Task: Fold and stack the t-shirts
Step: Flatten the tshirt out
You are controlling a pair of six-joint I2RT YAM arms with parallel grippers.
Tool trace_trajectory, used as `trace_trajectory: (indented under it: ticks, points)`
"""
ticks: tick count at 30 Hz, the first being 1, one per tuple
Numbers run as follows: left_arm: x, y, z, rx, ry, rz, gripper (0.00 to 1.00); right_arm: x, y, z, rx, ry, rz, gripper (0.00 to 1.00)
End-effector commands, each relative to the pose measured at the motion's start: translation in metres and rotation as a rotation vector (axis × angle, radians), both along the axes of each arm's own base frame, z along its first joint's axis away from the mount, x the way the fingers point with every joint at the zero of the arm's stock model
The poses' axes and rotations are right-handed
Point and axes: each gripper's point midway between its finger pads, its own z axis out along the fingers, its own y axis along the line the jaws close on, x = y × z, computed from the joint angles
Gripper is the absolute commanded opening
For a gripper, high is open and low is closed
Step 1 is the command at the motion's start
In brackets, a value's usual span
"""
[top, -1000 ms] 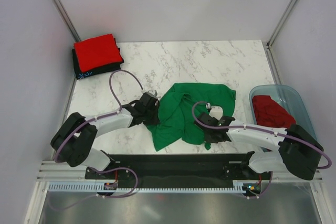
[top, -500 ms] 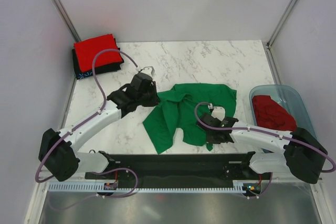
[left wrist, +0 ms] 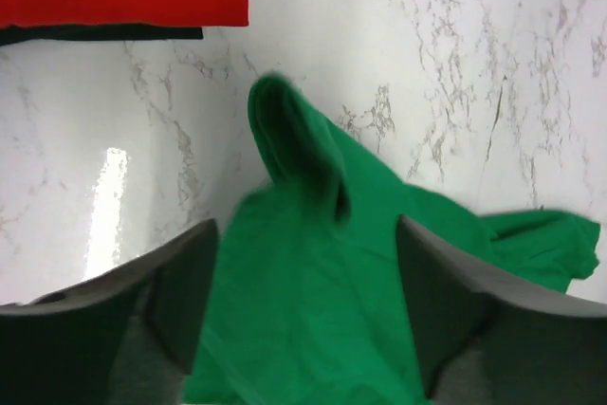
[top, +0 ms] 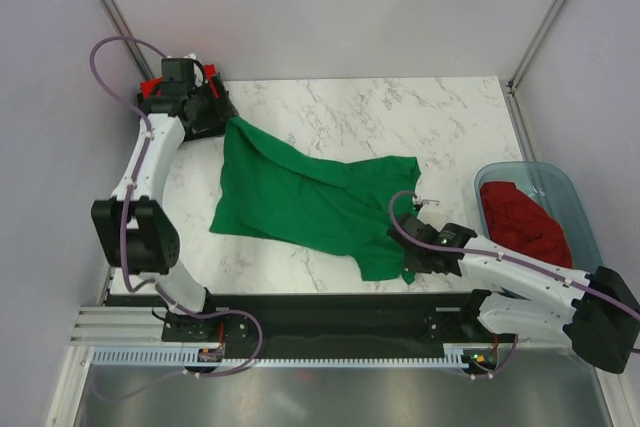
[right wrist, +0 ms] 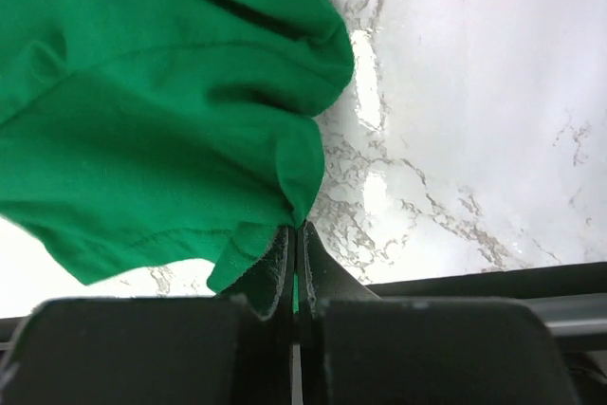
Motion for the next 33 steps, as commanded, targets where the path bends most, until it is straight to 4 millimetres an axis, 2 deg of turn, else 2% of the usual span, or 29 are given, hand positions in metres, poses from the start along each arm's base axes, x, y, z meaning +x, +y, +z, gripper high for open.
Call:
trace_trajectory:
  ticks: [1, 3, 4, 5, 7, 8, 9, 10, 11, 12, 13, 14, 15, 16, 17, 19, 20, 24, 29, 33]
  points:
    - [-0.010, -0.010, -0.034, -0.062, 0.179, -0.089, 0.88, 0.004, -0.004, 0.014, -0.004, -0.026, -0.026, 0.00]
    - [-0.019, -0.005, -0.038, -0.044, 0.185, -0.054, 0.95, 0.003, -0.006, 0.019, -0.001, -0.035, -0.027, 0.00]
    - [-0.025, -0.002, -0.034, -0.032, 0.171, -0.044, 0.96, 0.004, -0.006, 0.020, 0.005, -0.041, -0.026, 0.00]
    - [-0.034, 0.002, -0.019, -0.018, 0.132, -0.023, 0.97, 0.004, -0.006, 0.022, 0.007, -0.046, -0.027, 0.00]
    - [-0.056, 0.014, -0.025, 0.024, 0.144, 0.037, 0.96, 0.007, -0.006, 0.025, 0.007, -0.054, -0.023, 0.00]
    - [-0.069, 0.029, -0.006, 0.015, 0.085, 0.107, 0.95, 0.008, -0.005, 0.027, 0.009, -0.056, -0.024, 0.00]
    - [-0.087, 0.034, -0.027, 0.019, 0.130, 0.140, 0.94, 0.008, -0.005, 0.026, 0.000, -0.052, -0.019, 0.00]
    - [-0.098, 0.037, -0.032, 0.001, 0.128, 0.167, 0.92, 0.010, -0.004, 0.027, 0.000, -0.054, -0.021, 0.00]
    - [-0.115, 0.041, -0.055, -0.034, 0.156, 0.203, 0.90, 0.011, -0.003, 0.027, -0.004, -0.053, -0.020, 0.00]
    - [-0.137, 0.039, -0.069, -0.086, 0.164, 0.226, 0.88, 0.011, -0.002, 0.026, -0.005, -0.051, -0.016, 0.00]
    - [-0.137, 0.036, -0.052, -0.096, 0.098, 0.213, 0.86, 0.012, -0.002, 0.025, -0.007, -0.051, -0.014, 0.00]
    - [-0.155, 0.034, -0.079, -0.129, 0.148, 0.237, 0.85, 0.012, -0.001, 0.024, -0.008, -0.047, -0.011, 0.00]
    - [-0.162, 0.032, -0.075, -0.148, 0.107, 0.247, 0.84, 0.012, 0.001, 0.023, -0.006, -0.044, -0.007, 0.00]
    - [-0.168, 0.032, -0.081, -0.157, 0.109, 0.266, 0.83, 0.012, 0.001, 0.022, -0.007, -0.043, -0.003, 0.00]
    - [-0.180, 0.032, -0.099, -0.173, 0.145, 0.303, 0.82, 0.012, 0.002, 0.021, -0.003, -0.035, -0.001, 0.00]
    - [-0.188, 0.038, -0.107, -0.169, 0.139, 0.354, 0.82, 0.011, 0.004, 0.020, 0.000, -0.032, 0.005, 0.00]
    - [-0.193, 0.037, -0.118, -0.187, 0.165, 0.381, 0.82, 0.011, 0.004, 0.020, 0.000, -0.029, 0.010, 0.00]
    - [-0.199, 0.031, -0.138, -0.290, 0.229, 0.438, 0.81, 0.011, 0.002, 0.020, -0.005, -0.038, 0.010, 0.00]
    - [-0.207, 0.044, -0.170, -0.292, 0.249, 0.538, 0.76, 0.011, 0.000, 0.017, -0.013, -0.034, 0.007, 0.00]
    - [-0.209, 0.054, -0.181, -0.272, 0.222, 0.601, 0.70, 0.011, -0.002, 0.014, -0.020, -0.037, 0.006, 0.00]
